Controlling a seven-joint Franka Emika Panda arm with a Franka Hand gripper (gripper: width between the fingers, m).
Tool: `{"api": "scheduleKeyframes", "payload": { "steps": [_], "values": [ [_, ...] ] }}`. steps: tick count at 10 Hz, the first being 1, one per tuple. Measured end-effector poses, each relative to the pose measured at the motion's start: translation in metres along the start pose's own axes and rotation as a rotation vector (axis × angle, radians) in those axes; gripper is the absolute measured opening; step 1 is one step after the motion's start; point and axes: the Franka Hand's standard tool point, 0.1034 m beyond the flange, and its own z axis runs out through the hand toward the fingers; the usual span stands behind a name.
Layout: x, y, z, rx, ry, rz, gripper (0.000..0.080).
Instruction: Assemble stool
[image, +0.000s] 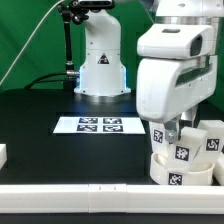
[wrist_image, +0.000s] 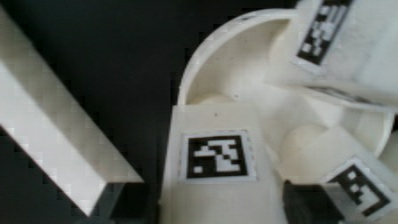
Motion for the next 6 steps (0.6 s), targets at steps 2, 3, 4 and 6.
{"api": "scheduleKeyframes", "payload": {
  "steps": [2, 3, 4, 6],
  "values": [
    [-0.0006, 0.0014, -0.0008, -0.003, 0.004, 0.179, 0.0333],
    [-0.0012, 0.0008, -0.0008, -0.011, 0.014, 0.309, 0.0333],
    [-0.0022, 0.0006, 0.0007, -0.016, 0.023, 0.416, 0.0334],
    [-0.0009, 0.002, 0.0009, -0.014, 0.043, 0.622, 0.0334]
  ]
}}
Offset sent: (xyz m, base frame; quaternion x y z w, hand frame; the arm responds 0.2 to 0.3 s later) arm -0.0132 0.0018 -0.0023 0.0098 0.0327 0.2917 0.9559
